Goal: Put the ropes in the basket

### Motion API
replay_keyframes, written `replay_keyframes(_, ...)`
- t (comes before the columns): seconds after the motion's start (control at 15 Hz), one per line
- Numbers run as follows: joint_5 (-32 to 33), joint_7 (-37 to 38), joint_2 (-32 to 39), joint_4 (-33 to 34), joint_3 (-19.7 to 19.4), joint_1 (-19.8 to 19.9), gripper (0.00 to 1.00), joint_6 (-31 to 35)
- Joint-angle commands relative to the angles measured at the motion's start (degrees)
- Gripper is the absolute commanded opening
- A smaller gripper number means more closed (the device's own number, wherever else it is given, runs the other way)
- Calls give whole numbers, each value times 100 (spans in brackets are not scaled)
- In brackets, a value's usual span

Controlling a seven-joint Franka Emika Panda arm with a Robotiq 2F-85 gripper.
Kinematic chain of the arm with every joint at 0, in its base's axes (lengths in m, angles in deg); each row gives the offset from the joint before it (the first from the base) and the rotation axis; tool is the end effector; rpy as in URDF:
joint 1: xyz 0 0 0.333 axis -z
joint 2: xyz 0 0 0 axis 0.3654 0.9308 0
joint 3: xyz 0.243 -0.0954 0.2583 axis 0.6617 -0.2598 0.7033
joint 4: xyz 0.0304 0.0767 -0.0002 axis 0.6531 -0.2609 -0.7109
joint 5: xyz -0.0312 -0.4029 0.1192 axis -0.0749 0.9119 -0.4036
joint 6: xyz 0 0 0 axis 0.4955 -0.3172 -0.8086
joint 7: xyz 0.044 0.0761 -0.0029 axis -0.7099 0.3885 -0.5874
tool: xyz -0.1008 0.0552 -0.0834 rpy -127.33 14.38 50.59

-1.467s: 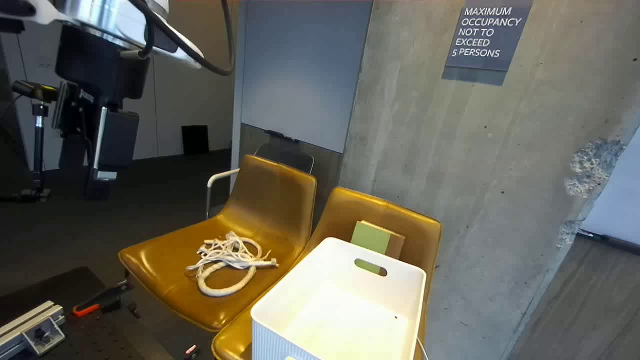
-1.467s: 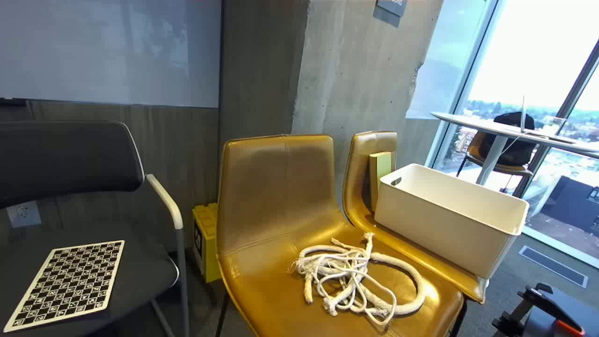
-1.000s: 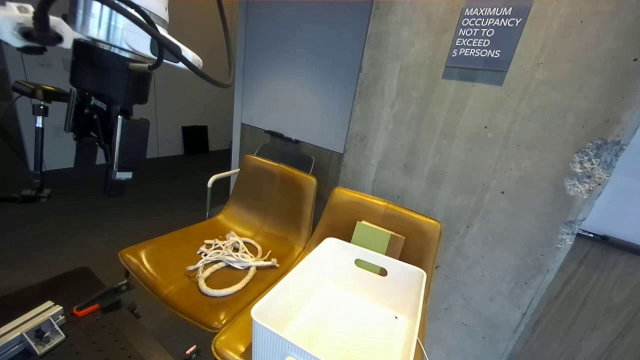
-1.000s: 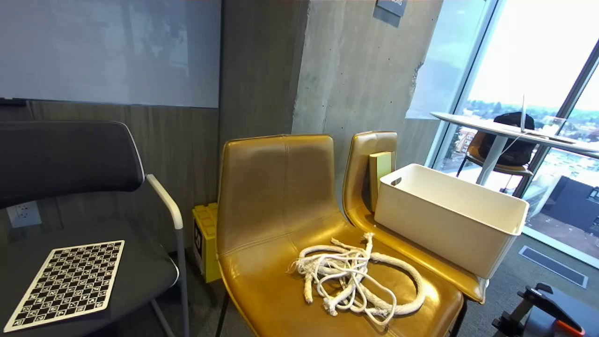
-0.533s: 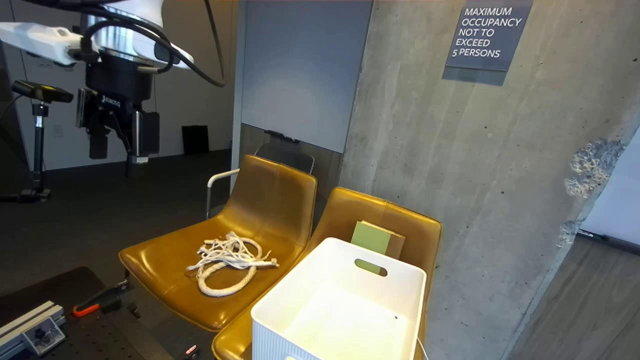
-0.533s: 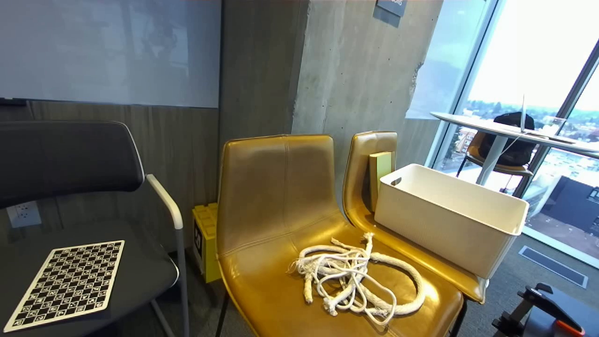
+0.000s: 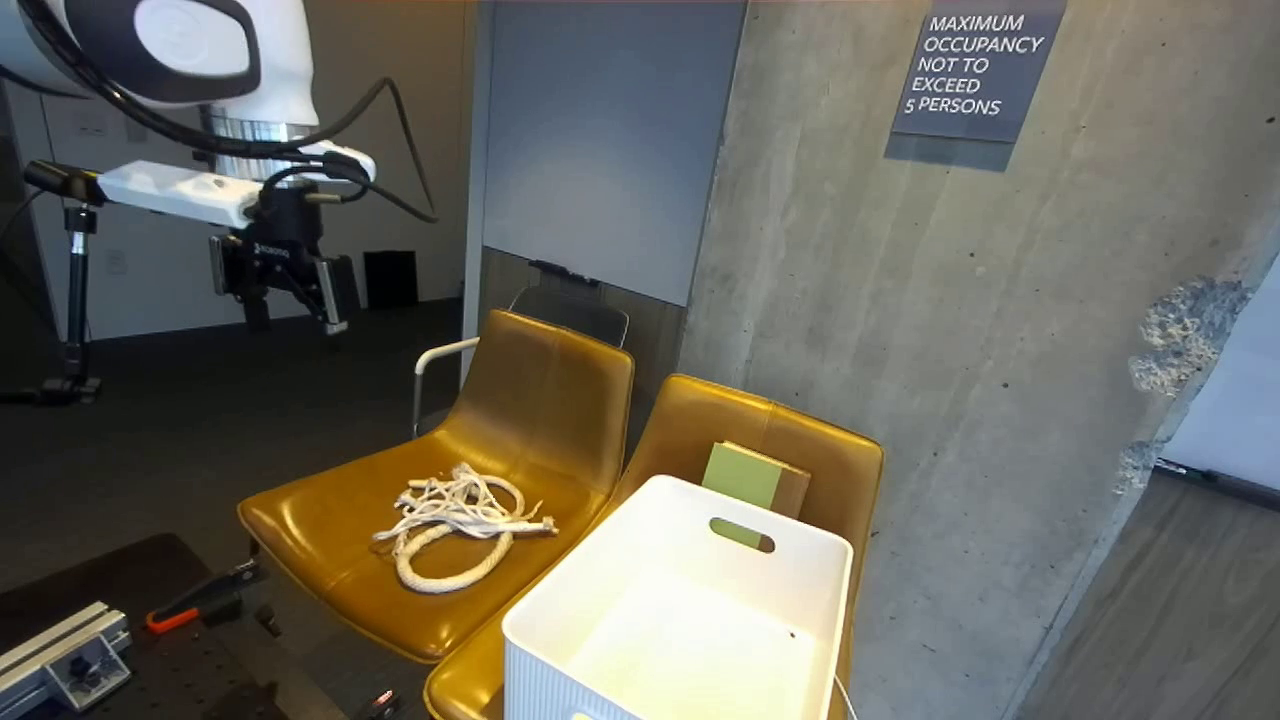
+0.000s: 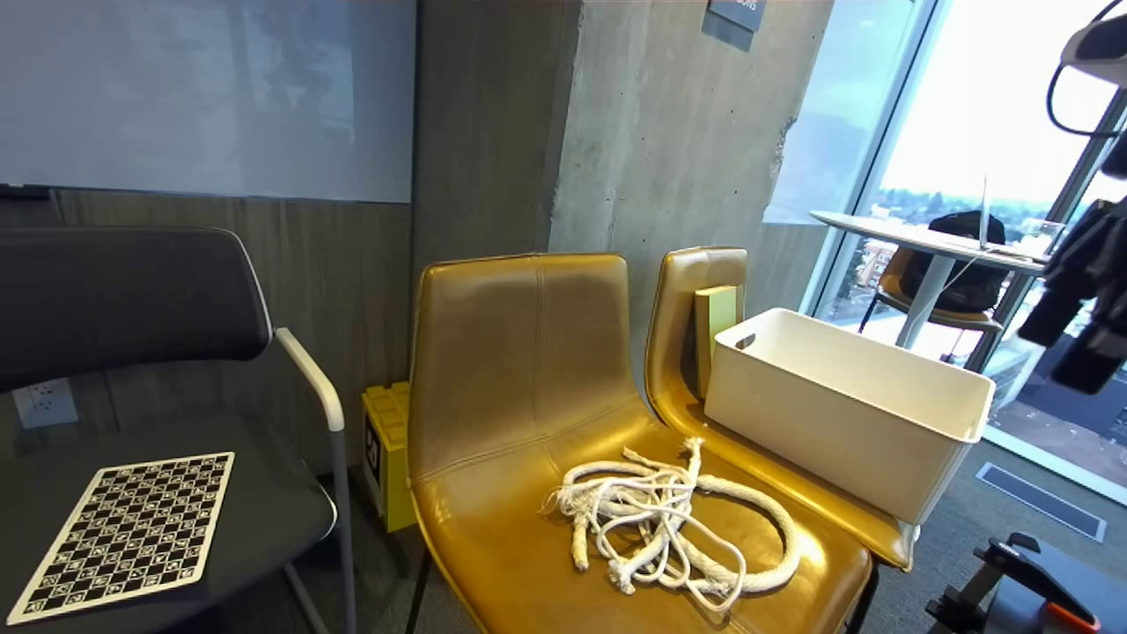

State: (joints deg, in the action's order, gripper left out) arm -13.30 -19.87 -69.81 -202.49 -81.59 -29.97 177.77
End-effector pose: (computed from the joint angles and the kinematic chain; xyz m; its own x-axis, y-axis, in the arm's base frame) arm 0.3975 0.1211 0.4118 0.9407 0.3287 0.0843 0.3271 -0.9444 0.0334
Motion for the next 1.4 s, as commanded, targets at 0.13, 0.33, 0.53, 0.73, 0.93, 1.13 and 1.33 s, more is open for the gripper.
replay_keyframes(0.13,913,621,2156,768,552,-20,100,1641)
replay_keyframes(0.33,1872,1076,3313,1556,573,-114,100,2034)
replay_keyframes(0.53,2655,1317,4389,2535,262,-436,100,2047)
replay_keyframes(0.73,2888,1188,5459,3586,-116,-740,100,1939)
replay_keyframes(0.93,2743,910,6456,4604,-445,-865,100,1833)
replay_keyframes(1.13,2560,520,7329,5557,-618,-778,100,1594)
replay_keyframes(1.33,2557,349,8007,6261,-802,-791,100,1345)
